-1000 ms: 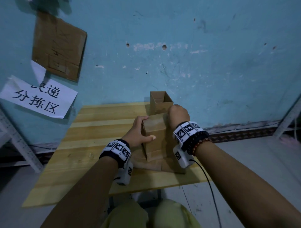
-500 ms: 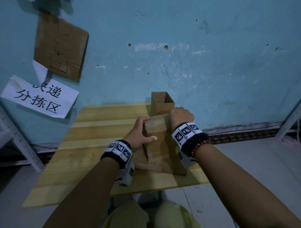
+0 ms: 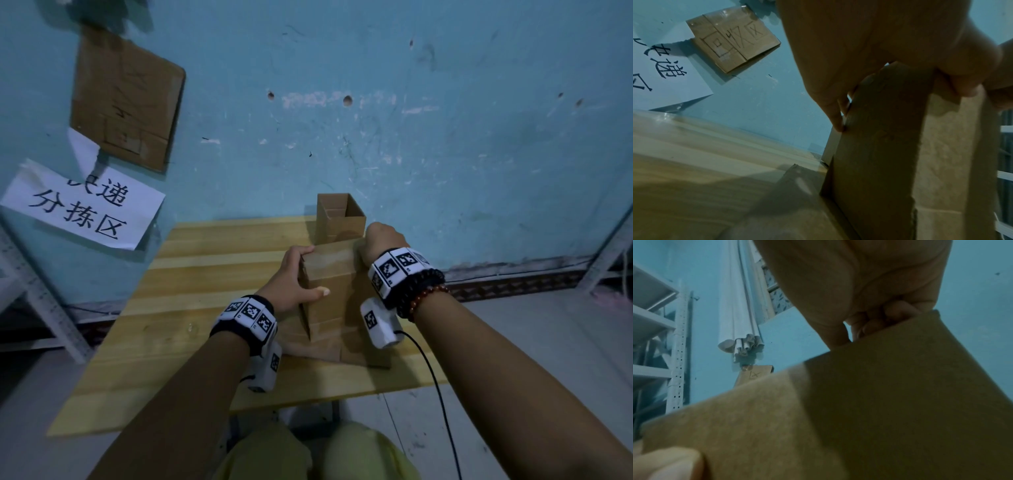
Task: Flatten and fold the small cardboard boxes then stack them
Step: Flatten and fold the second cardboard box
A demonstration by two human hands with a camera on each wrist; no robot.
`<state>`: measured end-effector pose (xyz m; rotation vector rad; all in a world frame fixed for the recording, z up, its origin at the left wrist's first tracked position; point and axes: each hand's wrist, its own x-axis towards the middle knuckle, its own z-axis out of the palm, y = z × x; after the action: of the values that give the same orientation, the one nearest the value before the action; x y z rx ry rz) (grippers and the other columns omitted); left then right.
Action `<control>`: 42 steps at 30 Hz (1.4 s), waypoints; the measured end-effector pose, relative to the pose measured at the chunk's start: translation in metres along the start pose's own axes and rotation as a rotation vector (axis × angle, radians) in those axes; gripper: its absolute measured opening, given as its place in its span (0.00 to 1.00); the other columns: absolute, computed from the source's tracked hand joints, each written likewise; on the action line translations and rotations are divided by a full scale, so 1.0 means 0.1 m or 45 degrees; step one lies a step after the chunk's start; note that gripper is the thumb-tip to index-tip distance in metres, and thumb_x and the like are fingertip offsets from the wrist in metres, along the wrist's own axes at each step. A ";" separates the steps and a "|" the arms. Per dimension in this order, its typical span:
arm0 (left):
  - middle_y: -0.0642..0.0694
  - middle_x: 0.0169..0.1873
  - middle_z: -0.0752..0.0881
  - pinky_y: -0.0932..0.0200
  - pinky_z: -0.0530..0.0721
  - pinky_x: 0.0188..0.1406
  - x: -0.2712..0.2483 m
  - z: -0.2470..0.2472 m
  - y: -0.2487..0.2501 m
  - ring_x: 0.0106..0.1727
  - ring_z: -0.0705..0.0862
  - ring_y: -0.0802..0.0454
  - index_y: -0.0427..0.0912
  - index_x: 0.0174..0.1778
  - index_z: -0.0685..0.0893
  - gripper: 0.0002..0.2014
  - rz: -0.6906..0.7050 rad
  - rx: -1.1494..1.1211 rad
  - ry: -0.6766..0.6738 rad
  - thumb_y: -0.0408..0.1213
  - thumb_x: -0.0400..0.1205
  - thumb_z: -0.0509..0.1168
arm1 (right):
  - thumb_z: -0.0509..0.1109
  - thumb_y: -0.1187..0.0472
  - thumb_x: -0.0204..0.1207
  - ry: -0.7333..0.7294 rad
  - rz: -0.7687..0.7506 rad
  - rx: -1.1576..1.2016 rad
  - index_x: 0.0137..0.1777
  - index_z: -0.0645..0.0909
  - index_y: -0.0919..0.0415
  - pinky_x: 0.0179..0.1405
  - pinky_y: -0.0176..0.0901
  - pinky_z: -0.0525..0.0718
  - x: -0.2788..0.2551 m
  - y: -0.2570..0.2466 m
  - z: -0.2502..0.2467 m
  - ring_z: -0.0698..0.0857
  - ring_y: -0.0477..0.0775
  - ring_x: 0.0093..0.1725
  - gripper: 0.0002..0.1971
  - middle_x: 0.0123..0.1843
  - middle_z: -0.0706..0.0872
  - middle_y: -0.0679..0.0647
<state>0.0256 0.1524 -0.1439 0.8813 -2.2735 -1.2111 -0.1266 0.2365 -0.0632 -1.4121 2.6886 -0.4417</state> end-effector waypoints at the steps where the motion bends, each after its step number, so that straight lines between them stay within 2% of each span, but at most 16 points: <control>1: 0.44 0.73 0.63 0.47 0.74 0.72 0.00 0.00 0.01 0.72 0.68 0.46 0.51 0.74 0.56 0.41 -0.001 0.004 0.000 0.37 0.72 0.75 | 0.61 0.68 0.79 -0.008 -0.002 0.015 0.51 0.78 0.70 0.45 0.46 0.75 0.01 0.01 0.00 0.82 0.67 0.56 0.07 0.59 0.83 0.68; 5: 0.44 0.73 0.63 0.49 0.73 0.73 -0.01 0.00 0.01 0.72 0.69 0.47 0.49 0.75 0.56 0.41 0.007 -0.004 0.005 0.37 0.72 0.75 | 0.63 0.65 0.79 0.010 0.018 0.064 0.43 0.76 0.68 0.43 0.45 0.73 0.05 0.04 0.01 0.83 0.67 0.56 0.06 0.56 0.83 0.68; 6: 0.44 0.72 0.64 0.49 0.72 0.73 -0.01 0.00 0.01 0.72 0.69 0.47 0.49 0.75 0.56 0.41 0.009 -0.005 0.004 0.37 0.72 0.75 | 0.63 0.65 0.79 0.024 0.023 0.075 0.37 0.73 0.67 0.43 0.45 0.73 0.07 0.06 0.02 0.83 0.67 0.55 0.09 0.53 0.83 0.67; 8: 0.44 0.73 0.63 0.48 0.72 0.74 -0.01 0.00 0.01 0.72 0.68 0.47 0.49 0.75 0.56 0.41 0.010 -0.001 -0.001 0.38 0.72 0.75 | 0.64 0.63 0.78 0.044 0.021 0.077 0.28 0.65 0.63 0.40 0.45 0.73 0.08 0.08 0.03 0.81 0.66 0.47 0.17 0.38 0.79 0.61; 9: 0.44 0.73 0.63 0.48 0.71 0.74 -0.01 0.00 0.01 0.72 0.68 0.47 0.49 0.75 0.56 0.41 0.011 0.006 -0.002 0.38 0.72 0.75 | 0.65 0.62 0.78 0.051 0.013 0.071 0.27 0.63 0.61 0.39 0.44 0.72 0.08 0.09 0.03 0.79 0.64 0.43 0.20 0.32 0.74 0.58; 11: 0.44 0.73 0.63 0.48 0.71 0.74 0.00 0.00 0.02 0.73 0.68 0.47 0.50 0.75 0.56 0.41 0.006 0.009 -0.005 0.38 0.72 0.75 | 0.65 0.62 0.78 0.064 -0.011 0.043 0.25 0.62 0.60 0.38 0.44 0.71 0.07 0.10 0.02 0.77 0.62 0.40 0.21 0.27 0.69 0.56; 14: 0.44 0.73 0.64 0.46 0.71 0.75 0.00 -0.01 0.01 0.73 0.68 0.47 0.50 0.75 0.56 0.41 0.002 0.012 -0.001 0.38 0.72 0.75 | 0.62 0.64 0.79 0.084 -0.060 -0.017 0.26 0.61 0.61 0.40 0.45 0.72 0.04 0.09 0.00 0.83 0.65 0.50 0.20 0.35 0.75 0.61; 16: 0.44 0.73 0.63 0.47 0.71 0.75 0.00 -0.01 0.01 0.73 0.68 0.47 0.49 0.75 0.56 0.41 0.005 0.014 -0.003 0.38 0.72 0.75 | 0.60 0.66 0.80 0.075 -0.104 -0.063 0.29 0.64 0.63 0.44 0.48 0.75 0.03 0.08 -0.01 0.82 0.67 0.55 0.17 0.45 0.82 0.66; 18: 0.44 0.73 0.63 0.47 0.71 0.74 -0.01 -0.01 0.02 0.73 0.67 0.47 0.49 0.75 0.56 0.41 0.003 0.012 -0.003 0.38 0.72 0.75 | 0.59 0.68 0.80 0.066 -0.154 -0.120 0.43 0.75 0.69 0.52 0.51 0.77 0.02 0.08 -0.03 0.81 0.68 0.59 0.07 0.57 0.82 0.68; 20: 0.44 0.73 0.64 0.46 0.72 0.74 -0.01 -0.01 0.02 0.72 0.68 0.47 0.50 0.75 0.56 0.41 -0.001 0.006 -0.002 0.38 0.72 0.75 | 0.58 0.70 0.81 0.059 -0.198 -0.187 0.57 0.77 0.72 0.57 0.51 0.77 0.04 0.09 -0.04 0.80 0.68 0.61 0.09 0.61 0.81 0.68; 26: 0.44 0.73 0.63 0.43 0.72 0.74 -0.01 -0.02 0.02 0.73 0.68 0.46 0.51 0.75 0.56 0.42 -0.012 0.016 0.005 0.39 0.71 0.75 | 0.54 0.75 0.80 0.059 -0.314 -0.350 0.66 0.73 0.74 0.63 0.55 0.76 -0.01 0.03 -0.02 0.78 0.70 0.65 0.16 0.66 0.76 0.71; 31: 0.44 0.73 0.63 0.45 0.72 0.74 -0.02 -0.01 0.02 0.72 0.68 0.46 0.51 0.75 0.55 0.42 -0.007 0.013 0.011 0.38 0.72 0.75 | 0.52 0.72 0.81 0.093 -0.324 -0.276 0.65 0.75 0.72 0.61 0.56 0.77 -0.12 0.04 0.07 0.77 0.68 0.65 0.16 0.66 0.75 0.68; 37: 0.44 0.73 0.63 0.47 0.72 0.74 -0.02 -0.01 0.04 0.73 0.68 0.46 0.49 0.75 0.56 0.41 0.001 0.035 0.008 0.38 0.72 0.75 | 0.64 0.64 0.78 0.091 -0.001 0.199 0.58 0.82 0.68 0.56 0.51 0.80 0.08 0.12 0.08 0.82 0.67 0.60 0.12 0.60 0.84 0.67; 42: 0.44 0.74 0.63 0.44 0.72 0.74 -0.02 -0.02 0.04 0.73 0.68 0.46 0.50 0.75 0.55 0.41 -0.008 0.026 0.008 0.39 0.72 0.75 | 0.68 0.65 0.76 0.102 0.102 0.252 0.53 0.82 0.70 0.53 0.51 0.82 0.14 0.11 0.05 0.84 0.67 0.57 0.09 0.57 0.85 0.67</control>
<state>0.0265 0.1543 -0.1398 0.8995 -2.2838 -1.1881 -0.1421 0.2295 -0.0698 -1.2539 2.6625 -0.7495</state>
